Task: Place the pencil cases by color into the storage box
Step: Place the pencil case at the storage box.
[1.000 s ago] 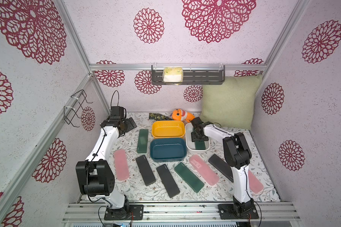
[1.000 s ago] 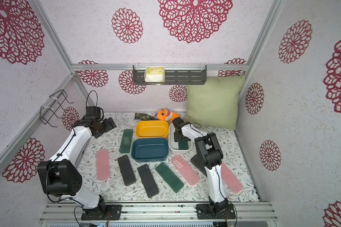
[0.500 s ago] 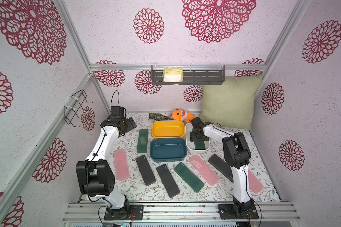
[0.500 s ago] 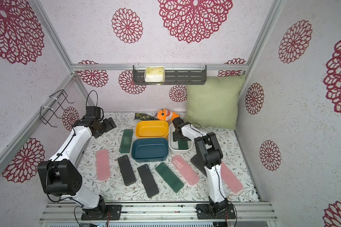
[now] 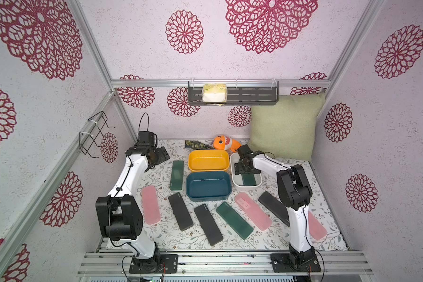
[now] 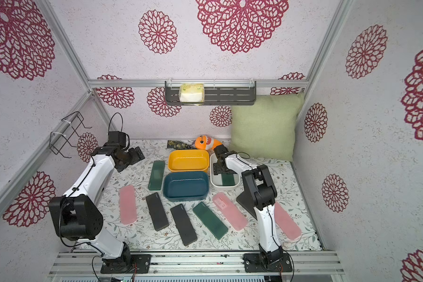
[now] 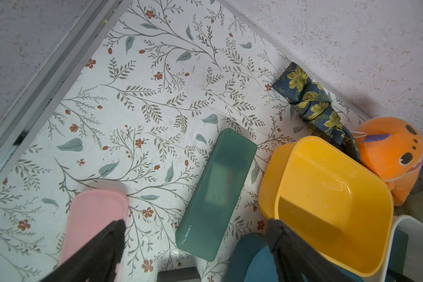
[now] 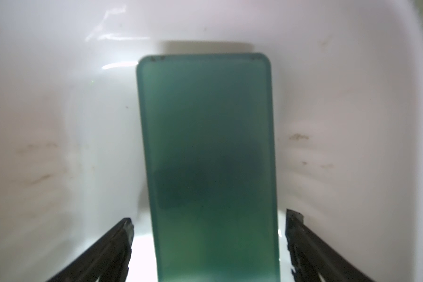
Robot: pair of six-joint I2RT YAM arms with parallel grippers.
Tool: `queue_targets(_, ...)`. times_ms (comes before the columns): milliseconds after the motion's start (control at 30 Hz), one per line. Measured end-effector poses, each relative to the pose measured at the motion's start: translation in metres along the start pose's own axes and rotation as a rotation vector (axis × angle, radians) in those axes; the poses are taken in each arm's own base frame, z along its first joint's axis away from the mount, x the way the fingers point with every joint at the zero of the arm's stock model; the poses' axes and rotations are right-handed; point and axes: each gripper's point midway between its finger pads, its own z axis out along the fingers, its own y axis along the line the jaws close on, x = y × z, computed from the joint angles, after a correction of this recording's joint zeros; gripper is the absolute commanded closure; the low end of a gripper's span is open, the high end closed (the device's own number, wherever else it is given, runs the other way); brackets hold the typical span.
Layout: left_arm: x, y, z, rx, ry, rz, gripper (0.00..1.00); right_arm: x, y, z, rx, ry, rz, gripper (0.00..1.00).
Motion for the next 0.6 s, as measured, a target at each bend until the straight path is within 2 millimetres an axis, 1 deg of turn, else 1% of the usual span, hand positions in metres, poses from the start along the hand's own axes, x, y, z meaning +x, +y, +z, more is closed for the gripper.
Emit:
queue_targets(67, 0.003, 0.001, 0.006, -0.015, 0.025, 0.002, 0.03, -0.007, 0.002, -0.009, -0.011, -0.022, 0.003, 0.01)
queue_targets(233, 0.016, 0.005, 0.025, -0.055, 0.102, 0.027, 0.03, -0.030, 0.008, -0.045, -0.058, -0.106, 0.007, 0.01)
queue_targets(400, 0.030, -0.003, 0.041, -0.065, 0.175, 0.091, 0.03, -0.047, 0.015, -0.078, -0.106, -0.190, -0.005, 0.01)
queue_targets(500, 0.037, -0.012, 0.053, -0.068, 0.214, 0.147, 0.03, -0.050, 0.015, -0.093, -0.127, -0.224, -0.010, 0.01)
queue_targets(600, 0.046, -0.018, 0.066, -0.075, 0.255, 0.195, 0.03, -0.047, 0.014, -0.101, -0.136, -0.240, -0.015, 0.01)
